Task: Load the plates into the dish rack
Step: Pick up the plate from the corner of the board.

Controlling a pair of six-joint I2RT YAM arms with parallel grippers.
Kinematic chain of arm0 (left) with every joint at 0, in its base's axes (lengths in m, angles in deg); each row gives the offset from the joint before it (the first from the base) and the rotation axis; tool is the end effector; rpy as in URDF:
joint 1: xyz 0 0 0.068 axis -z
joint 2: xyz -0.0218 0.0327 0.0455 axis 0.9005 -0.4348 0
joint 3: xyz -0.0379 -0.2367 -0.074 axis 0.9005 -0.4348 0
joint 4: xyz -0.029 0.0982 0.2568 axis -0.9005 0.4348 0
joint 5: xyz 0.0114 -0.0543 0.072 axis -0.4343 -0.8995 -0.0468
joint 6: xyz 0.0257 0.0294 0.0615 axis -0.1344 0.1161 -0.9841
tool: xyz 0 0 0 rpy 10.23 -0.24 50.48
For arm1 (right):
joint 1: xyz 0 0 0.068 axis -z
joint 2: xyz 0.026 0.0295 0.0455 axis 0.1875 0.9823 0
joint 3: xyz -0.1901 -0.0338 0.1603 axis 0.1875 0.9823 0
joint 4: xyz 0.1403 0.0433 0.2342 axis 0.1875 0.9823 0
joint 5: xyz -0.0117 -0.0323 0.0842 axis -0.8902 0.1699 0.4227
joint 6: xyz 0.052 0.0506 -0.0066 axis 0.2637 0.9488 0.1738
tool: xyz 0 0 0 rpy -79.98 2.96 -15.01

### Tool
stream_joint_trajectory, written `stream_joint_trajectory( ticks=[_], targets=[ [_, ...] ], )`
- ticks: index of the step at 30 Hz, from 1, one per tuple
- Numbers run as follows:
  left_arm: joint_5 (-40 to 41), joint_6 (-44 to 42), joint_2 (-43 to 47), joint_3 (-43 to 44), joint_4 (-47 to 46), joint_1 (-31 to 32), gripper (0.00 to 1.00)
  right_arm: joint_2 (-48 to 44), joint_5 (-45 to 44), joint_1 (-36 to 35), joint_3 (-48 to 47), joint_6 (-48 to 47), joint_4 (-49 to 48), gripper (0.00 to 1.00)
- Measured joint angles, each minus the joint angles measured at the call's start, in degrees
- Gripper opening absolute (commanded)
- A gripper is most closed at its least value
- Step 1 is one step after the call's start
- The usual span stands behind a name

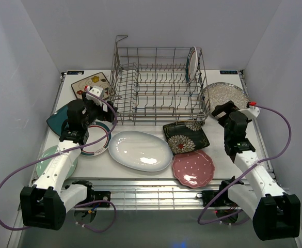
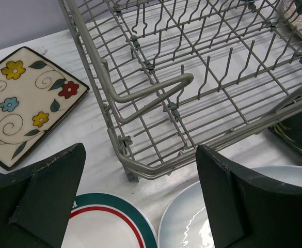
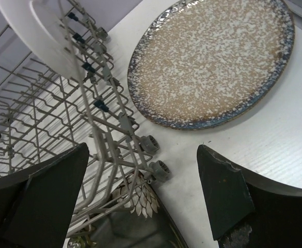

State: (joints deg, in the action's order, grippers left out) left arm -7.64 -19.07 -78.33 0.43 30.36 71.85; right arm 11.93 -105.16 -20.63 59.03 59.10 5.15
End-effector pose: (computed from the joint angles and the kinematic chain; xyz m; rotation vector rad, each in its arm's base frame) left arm 0.2899 -0.0572 0.2678 0.4154 1.7935 -0.3121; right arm 0.2670 0.0190 0.2367 0.7189 1.5939 0.1904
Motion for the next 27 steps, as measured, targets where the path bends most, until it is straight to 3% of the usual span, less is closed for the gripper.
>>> stream_joint_trajectory(
  ticks=[10, 17, 27],
  targets=[
    [-0.1, 0.0, 0.1, -0.2, 0.0, 0.0, 0.98, 0.2, 12.1, 12.7, 5.9, 6.5, -2.2, 0.93],
    [-0.1, 0.0, 0.1, -0.3, 0.0, 0.0, 0.98, 8.0, 23.6, 21.6, 9.4, 11.8, -10.7, 0.97],
    [-0.1, -0.3, 0.1, -0.4, 0.0, 0.0, 0.98, 17.7, 29.7, 24.9, 11.8, 18.4, -21.7, 1.00]
  ],
)
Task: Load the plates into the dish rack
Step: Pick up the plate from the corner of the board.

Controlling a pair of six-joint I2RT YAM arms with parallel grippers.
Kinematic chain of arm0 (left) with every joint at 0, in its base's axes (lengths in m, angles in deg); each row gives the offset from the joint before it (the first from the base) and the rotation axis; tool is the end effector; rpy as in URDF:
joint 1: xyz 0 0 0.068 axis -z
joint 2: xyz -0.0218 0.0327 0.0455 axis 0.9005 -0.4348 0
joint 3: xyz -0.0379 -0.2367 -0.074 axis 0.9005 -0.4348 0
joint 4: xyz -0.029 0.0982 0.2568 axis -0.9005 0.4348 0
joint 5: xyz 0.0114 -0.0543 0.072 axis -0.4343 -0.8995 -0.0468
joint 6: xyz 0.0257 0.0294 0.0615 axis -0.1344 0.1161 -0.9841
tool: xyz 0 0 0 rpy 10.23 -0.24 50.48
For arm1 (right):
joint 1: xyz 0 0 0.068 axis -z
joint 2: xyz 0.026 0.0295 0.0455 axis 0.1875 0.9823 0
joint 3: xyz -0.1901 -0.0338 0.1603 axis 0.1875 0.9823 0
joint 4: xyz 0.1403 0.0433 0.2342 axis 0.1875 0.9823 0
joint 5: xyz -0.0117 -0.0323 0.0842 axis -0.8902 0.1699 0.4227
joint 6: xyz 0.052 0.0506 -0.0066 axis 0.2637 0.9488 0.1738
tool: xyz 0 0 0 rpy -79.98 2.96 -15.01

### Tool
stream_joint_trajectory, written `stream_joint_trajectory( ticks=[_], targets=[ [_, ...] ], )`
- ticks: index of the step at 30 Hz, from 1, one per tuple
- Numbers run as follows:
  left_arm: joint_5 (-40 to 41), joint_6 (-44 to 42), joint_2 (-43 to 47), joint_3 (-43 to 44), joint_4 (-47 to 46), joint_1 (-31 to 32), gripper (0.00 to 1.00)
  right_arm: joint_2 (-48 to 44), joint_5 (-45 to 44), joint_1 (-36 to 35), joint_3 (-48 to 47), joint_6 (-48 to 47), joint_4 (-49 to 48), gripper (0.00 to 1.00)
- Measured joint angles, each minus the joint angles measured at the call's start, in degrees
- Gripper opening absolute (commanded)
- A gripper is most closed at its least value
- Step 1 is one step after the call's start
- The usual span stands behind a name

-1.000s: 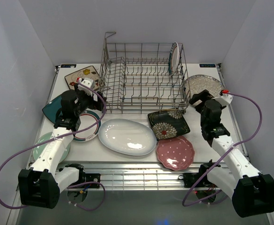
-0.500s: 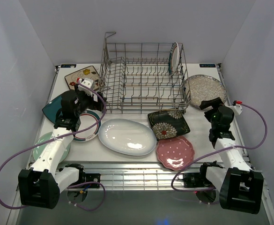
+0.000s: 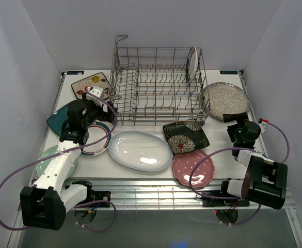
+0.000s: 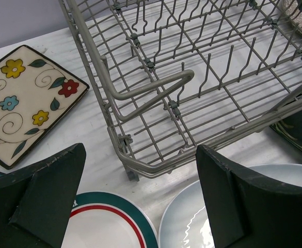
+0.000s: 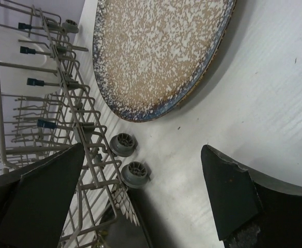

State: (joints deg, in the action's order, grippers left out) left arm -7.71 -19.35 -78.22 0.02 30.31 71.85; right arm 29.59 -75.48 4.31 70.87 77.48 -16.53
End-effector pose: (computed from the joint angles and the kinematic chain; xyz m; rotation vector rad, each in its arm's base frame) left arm 0.2892 -0.0571 0.2656 0.4206 1.7963 -0.3104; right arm 0.2676 -0.0686 0.1283 1.0786 1.6078 0.5272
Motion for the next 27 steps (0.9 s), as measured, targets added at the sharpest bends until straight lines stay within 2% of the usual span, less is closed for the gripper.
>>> stream_joint_trajectory(
  ticks=[7, 8, 12, 27],
  targets=[
    [0.2, -0.2, -0.1, 0.0, 0.0, 0.0, 0.98, 5.8, 0.2, 1.4, 0.0, 2.9, -5.3, 1.00],
    [0.2, -0.2, -0.1, 0.0, -0.1, 0.0, 0.98, 6.7, 0.2, 1.5, 0.0, 3.1, -5.6, 0.96],
    [0.4, -0.2, -0.1, -0.1, -0.5, 0.0, 0.98, 10.5, 0.1, 1.8, -0.3, 4.7, -6.9, 0.94],
    [1.1, 0.1, -0.3, -1.0, -1.7, 0.0, 0.98, 19.9, -1.2, 2.1, -5.9, 8.3, -10.1, 0.93]
  ],
)
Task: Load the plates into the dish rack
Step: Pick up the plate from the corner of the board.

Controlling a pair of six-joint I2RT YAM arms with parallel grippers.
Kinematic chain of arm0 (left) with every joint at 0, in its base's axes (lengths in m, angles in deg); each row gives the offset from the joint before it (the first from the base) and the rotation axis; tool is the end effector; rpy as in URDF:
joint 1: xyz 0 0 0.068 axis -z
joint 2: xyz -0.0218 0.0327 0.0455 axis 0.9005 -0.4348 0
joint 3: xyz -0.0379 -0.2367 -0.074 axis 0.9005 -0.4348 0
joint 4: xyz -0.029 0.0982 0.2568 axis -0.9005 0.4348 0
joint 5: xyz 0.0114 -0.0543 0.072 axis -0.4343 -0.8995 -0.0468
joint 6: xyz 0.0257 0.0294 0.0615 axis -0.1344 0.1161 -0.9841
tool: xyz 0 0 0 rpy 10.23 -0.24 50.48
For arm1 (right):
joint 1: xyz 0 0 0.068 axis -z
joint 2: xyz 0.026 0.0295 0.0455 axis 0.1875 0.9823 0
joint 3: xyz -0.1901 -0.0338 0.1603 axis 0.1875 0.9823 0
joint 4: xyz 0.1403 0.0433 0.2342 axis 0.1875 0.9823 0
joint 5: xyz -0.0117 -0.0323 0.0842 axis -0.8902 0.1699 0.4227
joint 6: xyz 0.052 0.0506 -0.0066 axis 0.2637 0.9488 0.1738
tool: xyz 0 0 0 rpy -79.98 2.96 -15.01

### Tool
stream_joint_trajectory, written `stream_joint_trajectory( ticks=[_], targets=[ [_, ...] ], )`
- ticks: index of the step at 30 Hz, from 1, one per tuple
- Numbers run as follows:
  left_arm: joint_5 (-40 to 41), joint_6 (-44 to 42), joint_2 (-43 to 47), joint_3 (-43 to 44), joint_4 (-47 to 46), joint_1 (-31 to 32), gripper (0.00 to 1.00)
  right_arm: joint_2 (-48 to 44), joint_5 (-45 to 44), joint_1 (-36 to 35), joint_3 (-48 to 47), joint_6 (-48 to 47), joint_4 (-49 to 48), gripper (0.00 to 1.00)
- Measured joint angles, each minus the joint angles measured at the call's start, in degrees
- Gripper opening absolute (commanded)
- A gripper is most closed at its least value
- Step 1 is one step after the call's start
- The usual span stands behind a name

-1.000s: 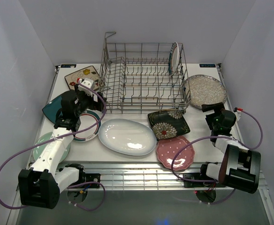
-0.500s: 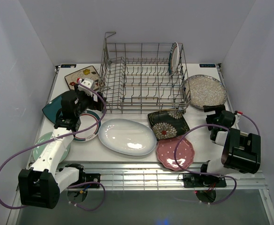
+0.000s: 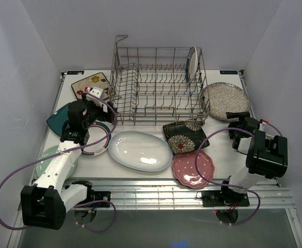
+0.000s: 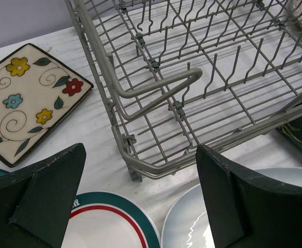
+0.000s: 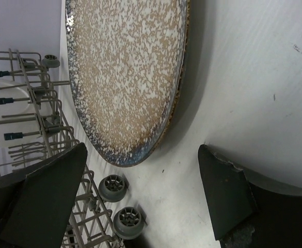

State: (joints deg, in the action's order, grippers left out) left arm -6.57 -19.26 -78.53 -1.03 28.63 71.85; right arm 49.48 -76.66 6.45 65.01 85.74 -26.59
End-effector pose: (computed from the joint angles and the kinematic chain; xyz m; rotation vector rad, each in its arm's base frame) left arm 0.2905 -0.0562 0.2605 0.4056 1.7947 -0.2925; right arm 0.2948 -0.0891 0.0873 1.2818 1.5530 0.5593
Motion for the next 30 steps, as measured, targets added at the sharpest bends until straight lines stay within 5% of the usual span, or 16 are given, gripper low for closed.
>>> stream_joint_trajectory(
  ticks=[22, 30],
  targets=[
    [1.1, 0.2, -0.7, 0.0, -0.1, 0.0, 0.98, 7.2, -4.3, 0.4, -12.1, 4.4, 8.1, 0.94],
    [1.3, 0.3, -0.8, 0.0, 0.0, 0.0, 0.98, 9.5, -4.2, 0.4, -14.2, 5.5, 8.1, 0.86]
  ],
)
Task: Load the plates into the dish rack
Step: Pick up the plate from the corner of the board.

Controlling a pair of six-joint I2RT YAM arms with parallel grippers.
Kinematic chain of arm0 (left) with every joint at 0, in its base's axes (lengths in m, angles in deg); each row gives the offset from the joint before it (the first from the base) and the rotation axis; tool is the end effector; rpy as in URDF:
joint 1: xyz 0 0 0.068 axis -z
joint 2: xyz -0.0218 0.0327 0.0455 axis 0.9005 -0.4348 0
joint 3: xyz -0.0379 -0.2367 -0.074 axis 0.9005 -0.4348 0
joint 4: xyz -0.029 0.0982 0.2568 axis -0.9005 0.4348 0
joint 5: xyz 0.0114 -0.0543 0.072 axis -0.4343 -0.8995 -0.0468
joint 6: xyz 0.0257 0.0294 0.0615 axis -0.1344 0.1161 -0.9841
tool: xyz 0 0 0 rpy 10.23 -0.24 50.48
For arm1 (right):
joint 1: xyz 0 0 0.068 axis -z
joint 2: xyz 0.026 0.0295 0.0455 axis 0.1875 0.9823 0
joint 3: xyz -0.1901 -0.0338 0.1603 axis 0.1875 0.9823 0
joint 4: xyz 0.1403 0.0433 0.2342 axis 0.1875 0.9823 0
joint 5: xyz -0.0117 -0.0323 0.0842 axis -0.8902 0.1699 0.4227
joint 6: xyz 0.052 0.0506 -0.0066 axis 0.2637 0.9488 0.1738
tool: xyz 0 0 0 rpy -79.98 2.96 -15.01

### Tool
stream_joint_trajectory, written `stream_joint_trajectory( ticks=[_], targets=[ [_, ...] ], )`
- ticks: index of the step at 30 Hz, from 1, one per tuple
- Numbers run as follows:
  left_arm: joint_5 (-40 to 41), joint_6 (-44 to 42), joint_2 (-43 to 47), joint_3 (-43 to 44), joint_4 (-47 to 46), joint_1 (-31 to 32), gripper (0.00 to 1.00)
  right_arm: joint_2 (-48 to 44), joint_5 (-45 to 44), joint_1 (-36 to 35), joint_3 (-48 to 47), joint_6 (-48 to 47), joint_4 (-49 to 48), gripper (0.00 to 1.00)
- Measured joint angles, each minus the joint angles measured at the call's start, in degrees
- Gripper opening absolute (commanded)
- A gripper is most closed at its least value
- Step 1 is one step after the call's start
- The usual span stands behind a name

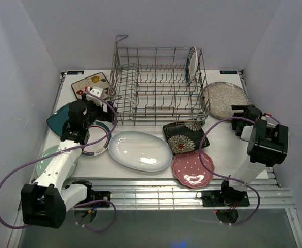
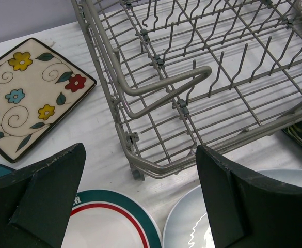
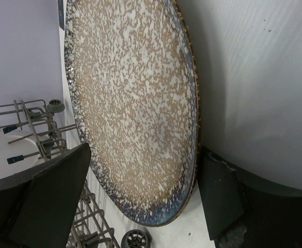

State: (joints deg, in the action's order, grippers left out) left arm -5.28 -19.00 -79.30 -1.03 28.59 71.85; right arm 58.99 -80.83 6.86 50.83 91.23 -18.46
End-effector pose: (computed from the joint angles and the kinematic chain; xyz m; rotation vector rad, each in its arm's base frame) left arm 0.2929 -0.0552 0.2568 0.3863 1.8122 -0.2764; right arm 0.3437 -0.1116 0.0896 1.4345 1.4945 0.5240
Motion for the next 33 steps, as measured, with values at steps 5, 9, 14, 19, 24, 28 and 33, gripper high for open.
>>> stream_joint_trajectory(
  ticks=[5, 9, 14, 19, 24, 28, 33],
  targets=[
    [0.0, 0.0, 0.0, 0.0, 0.0, 0.0, 0.98, 1.8, 0.7, 0.2, -0.1, 0.2, -2.8, 0.77],
    [0.0, 0.0, 0.0, 0.0, 0.0, 0.0, 0.98, 3.3, 1.0, 0.3, -0.1, 0.5, -4.7, 0.62],
    [0.0, 0.0, 0.0, 0.0, 0.0, 0.0, 0.98, 5.4, 1.0, 0.3, 0.0, 0.7, -5.9, 0.39],
    [0.2, 0.0, 0.0, 0.0, 0.0, 0.0, 0.98, 5.8, 1.0, 0.3, 0.5, 0.9, -5.0, 0.08],
    [0.2, 0.0, 0.0, 0.0, 0.0, 0.0, 0.98, 5.8, 1.2, 0.3, 1.0, 1.4, -5.3, 0.08],
    [0.1, 0.0, 0.0, 0.0, 0.0, 0.0, 0.98, 5.1, 1.3, 0.3, 1.7, 1.6, -5.4, 0.08],
    [-0.2, 0.1, 0.2, 0.0, 0.1, 0.0, 0.98, 1.6, 0.9, 0.3, 3.8, 1.3, -3.8, 0.08]
  ],
)
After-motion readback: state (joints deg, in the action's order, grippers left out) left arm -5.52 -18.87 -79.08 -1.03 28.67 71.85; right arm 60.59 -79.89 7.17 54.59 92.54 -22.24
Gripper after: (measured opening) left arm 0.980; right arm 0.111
